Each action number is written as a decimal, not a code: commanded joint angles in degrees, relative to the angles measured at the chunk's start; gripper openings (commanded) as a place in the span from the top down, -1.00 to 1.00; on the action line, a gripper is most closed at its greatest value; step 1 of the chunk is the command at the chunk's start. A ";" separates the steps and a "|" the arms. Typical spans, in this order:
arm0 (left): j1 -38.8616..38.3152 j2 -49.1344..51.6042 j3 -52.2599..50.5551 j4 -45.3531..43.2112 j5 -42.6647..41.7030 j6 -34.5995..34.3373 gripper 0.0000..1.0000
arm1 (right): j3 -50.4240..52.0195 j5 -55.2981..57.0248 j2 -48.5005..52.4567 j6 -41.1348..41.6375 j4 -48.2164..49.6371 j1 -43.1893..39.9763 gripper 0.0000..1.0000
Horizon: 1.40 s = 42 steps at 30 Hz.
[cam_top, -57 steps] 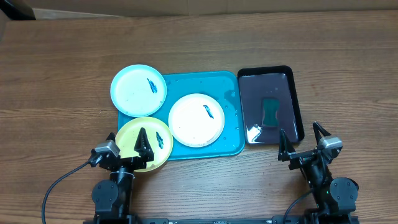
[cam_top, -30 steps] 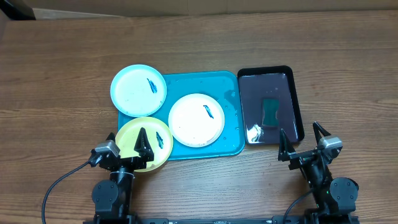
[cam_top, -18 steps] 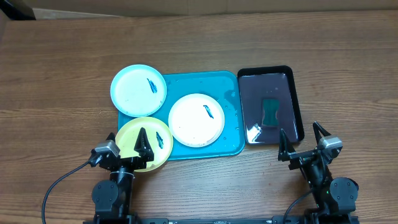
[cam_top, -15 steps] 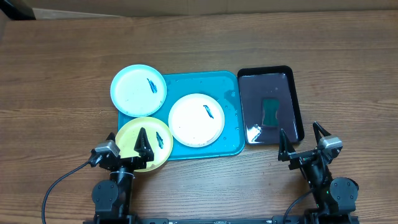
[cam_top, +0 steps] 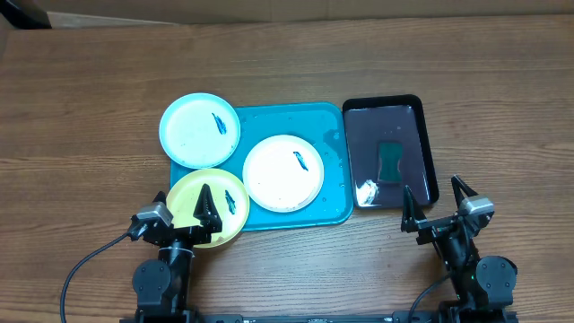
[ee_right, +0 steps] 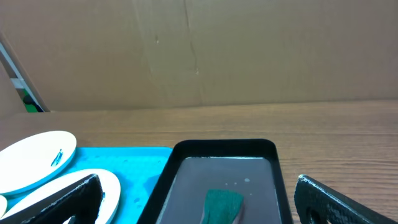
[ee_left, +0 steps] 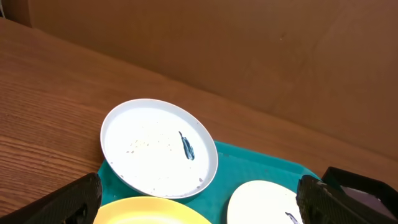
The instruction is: Clean dirty plates on tray and stack at the side
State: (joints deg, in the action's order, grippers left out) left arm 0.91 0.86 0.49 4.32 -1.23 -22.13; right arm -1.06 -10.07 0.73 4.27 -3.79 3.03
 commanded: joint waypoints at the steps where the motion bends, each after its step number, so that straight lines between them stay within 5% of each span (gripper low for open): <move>1: 0.57 -0.50 -0.22 0.15 0.17 1.11 -0.99 | 0.61 0.52 -0.57 0.22 -0.02 -0.15 -1.00; 10: 0.57 -0.50 -0.20 -0.46 -3.21 -2.82 -1.00 | 0.61 -6.19 -0.57 5.97 0.46 -0.15 -1.00; 16: 0.57 -0.50 1.03 -0.22 -14.32 -3.17 -1.00 | -0.48 -10.12 -0.57 6.49 -0.90 -0.15 -1.00; 25: 0.57 3.32 22.73 20.46 -14.29 0.76 -1.00 | -15.21 -5.66 3.34 6.43 -13.66 -0.15 -1.00; 31: 0.57 20.90 45.22 35.69 -13.88 3.98 -1.00 | -32.48 -2.84 20.11 6.21 -20.90 -0.15 -1.00; 33: 0.52 33.03 58.97 47.69 -13.97 4.68 -1.00 | -43.10 -2.89 30.80 5.38 -27.08 -0.15 -1.00; 42: -1.05 66.99 95.25 82.44 -16.50 6.49 -1.00 | -85.33 -3.37 70.93 2.36 -66.45 -0.15 -1.00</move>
State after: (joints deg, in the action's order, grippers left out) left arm 0.69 62.15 89.82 84.01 -15.90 -16.51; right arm -77.87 -13.56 63.61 7.66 -66.24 3.03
